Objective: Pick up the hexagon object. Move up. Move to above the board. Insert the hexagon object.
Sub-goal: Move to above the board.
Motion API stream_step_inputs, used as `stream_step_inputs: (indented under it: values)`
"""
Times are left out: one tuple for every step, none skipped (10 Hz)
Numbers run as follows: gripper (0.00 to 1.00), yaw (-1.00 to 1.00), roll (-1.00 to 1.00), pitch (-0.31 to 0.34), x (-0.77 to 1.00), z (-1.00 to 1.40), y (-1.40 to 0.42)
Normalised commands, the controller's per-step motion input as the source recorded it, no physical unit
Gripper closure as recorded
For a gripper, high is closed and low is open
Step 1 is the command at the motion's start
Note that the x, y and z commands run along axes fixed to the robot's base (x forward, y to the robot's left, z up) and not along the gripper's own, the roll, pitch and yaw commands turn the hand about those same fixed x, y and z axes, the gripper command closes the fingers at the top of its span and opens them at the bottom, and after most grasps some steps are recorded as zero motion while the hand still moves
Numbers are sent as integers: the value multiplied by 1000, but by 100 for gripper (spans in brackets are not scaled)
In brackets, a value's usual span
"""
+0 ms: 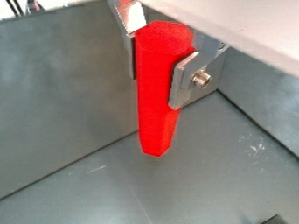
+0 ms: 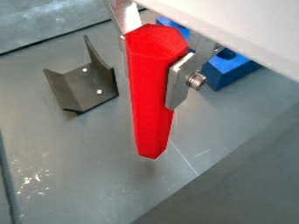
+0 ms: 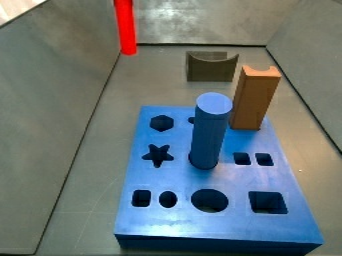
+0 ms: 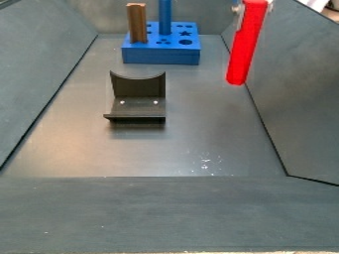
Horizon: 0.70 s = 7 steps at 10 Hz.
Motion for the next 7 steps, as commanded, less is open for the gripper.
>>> stream_step_inputs:
  values:
    - [100,-18,-25,236,152,1000,119]
    - [100,-23,-18,146,126,1000,110]
    - [100,-27,-15,103,111,1000,105]
    - [100,-28,-15,81,97,1000,98]
    - [100,-30,-15,71,86,1000,89]
    - [100,-31,-18,71,71,1000,83]
    - [100,-33,-21,77,61,1000,76]
